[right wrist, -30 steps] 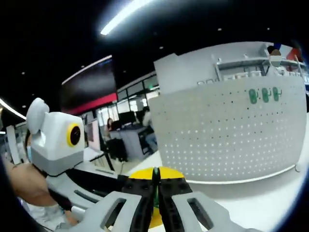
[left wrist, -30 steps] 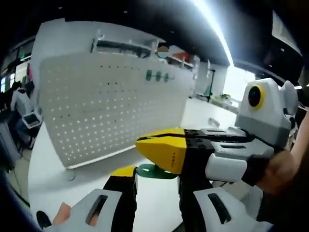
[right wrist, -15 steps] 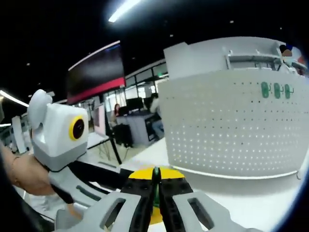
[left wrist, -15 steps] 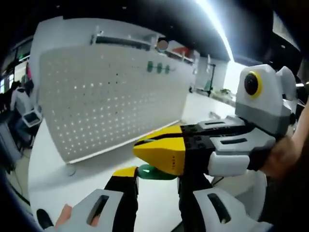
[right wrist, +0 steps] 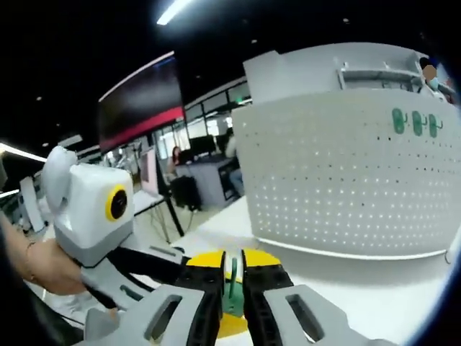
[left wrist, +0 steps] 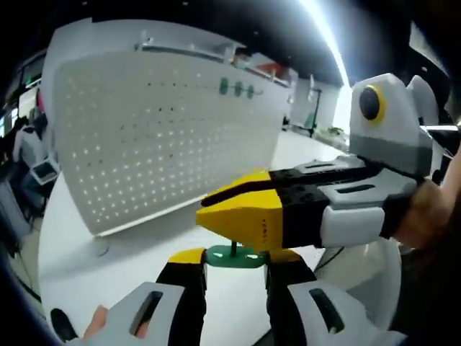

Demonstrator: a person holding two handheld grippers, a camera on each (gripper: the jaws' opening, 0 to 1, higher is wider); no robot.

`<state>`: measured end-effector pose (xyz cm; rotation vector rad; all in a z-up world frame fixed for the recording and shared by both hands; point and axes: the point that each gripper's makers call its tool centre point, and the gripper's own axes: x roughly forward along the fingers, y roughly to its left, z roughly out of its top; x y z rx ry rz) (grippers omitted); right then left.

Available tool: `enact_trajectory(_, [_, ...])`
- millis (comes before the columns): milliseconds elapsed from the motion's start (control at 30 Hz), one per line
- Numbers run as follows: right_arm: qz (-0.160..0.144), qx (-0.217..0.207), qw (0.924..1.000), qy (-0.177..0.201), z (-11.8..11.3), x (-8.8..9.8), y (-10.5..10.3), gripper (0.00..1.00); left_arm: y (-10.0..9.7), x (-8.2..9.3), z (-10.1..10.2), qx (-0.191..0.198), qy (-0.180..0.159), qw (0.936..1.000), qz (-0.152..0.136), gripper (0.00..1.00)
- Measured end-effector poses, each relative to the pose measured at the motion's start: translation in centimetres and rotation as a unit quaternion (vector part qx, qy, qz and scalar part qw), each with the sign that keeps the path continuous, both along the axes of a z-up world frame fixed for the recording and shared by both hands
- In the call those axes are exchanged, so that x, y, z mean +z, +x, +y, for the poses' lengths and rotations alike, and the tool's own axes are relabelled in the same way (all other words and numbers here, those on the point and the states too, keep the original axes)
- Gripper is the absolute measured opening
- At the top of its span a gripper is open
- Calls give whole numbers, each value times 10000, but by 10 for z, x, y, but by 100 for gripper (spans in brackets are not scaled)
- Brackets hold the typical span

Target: Insert the hook assembly into the mounting plate slot until the hook locks in place.

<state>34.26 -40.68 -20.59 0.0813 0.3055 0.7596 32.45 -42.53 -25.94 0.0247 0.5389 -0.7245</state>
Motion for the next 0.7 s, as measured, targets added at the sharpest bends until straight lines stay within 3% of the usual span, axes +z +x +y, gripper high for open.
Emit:
enact_trajectory(233, [77, 44, 9999, 105, -18, 15, -3, 8, 3, -10, 14, 21, 184, 9998, 2, 31])
enact_trajectory(367, [225, 267, 9994, -7, -27, 16, -9, 5, 6, -14, 24, -15, 392, 9992, -83, 31])
enact_trajectory(500, [12, 468, 9982, -370, -36, 20, -11, 4, 8, -15, 30, -56, 473, 9988, -135, 31])
enact_trajectory(567, [140, 632, 9969, -458, -37, 19, -13, 4, 8, -16, 31, -107, 574, 9981, -184, 31])
enact_trajectory(700, [775, 961, 9890, -810, -38, 6, -17, 4, 6, -17, 30, -250, 782, 9961, -335, 31])
